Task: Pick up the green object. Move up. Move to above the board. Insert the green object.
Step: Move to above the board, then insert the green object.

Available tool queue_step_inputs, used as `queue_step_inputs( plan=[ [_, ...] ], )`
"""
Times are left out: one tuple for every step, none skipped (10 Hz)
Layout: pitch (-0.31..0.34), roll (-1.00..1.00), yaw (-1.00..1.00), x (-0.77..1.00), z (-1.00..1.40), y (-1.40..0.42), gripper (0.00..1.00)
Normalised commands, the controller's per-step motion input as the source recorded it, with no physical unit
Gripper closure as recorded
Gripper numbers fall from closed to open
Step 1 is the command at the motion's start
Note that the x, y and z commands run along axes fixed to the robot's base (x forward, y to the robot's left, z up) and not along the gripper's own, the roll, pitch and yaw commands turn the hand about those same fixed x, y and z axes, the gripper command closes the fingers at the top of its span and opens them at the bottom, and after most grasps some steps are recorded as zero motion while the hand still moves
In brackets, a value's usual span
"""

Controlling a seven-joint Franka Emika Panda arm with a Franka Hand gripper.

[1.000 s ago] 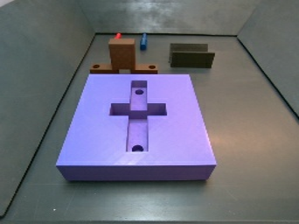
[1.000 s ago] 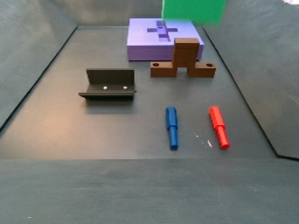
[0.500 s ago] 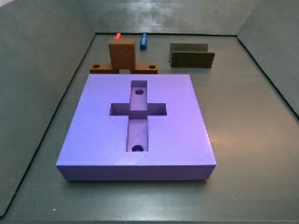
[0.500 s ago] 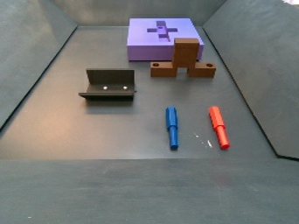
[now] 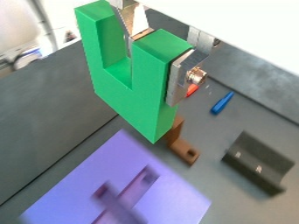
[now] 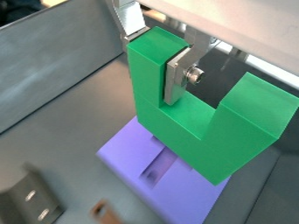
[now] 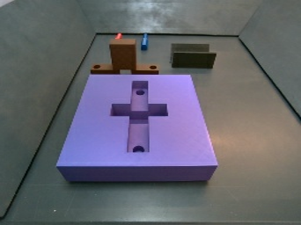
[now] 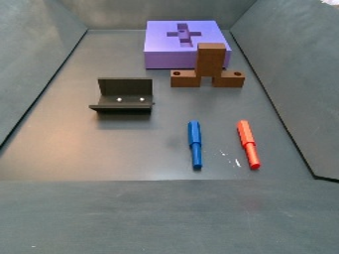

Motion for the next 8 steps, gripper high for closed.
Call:
queue_step_inputs(
  plan=[
    [0.158,0.01,0.01,0.1,0.08,-0.45,1.0],
    [0.0,-0.01,0.0,0.01,-0.03,0.0,1.0],
    [-0.057,0.0,0.0,0.09,-0.43,-0.01,1.0],
    [-0.123,0.0,0.0,0.06,-0.88,0.0,1.0],
    [-0.121,0.0,-0.06,0.11,-1.0,-0.03,1.0],
    [-0.124,0.0,0.0,0.13,-1.0,-0.04,1.0],
    [-0.13,0.01,0.0,0.33,-1.0,-0.24,1.0],
    [-0.123,0.02,0.0,0.55,-1.0,-0.22,1.0]
  ],
)
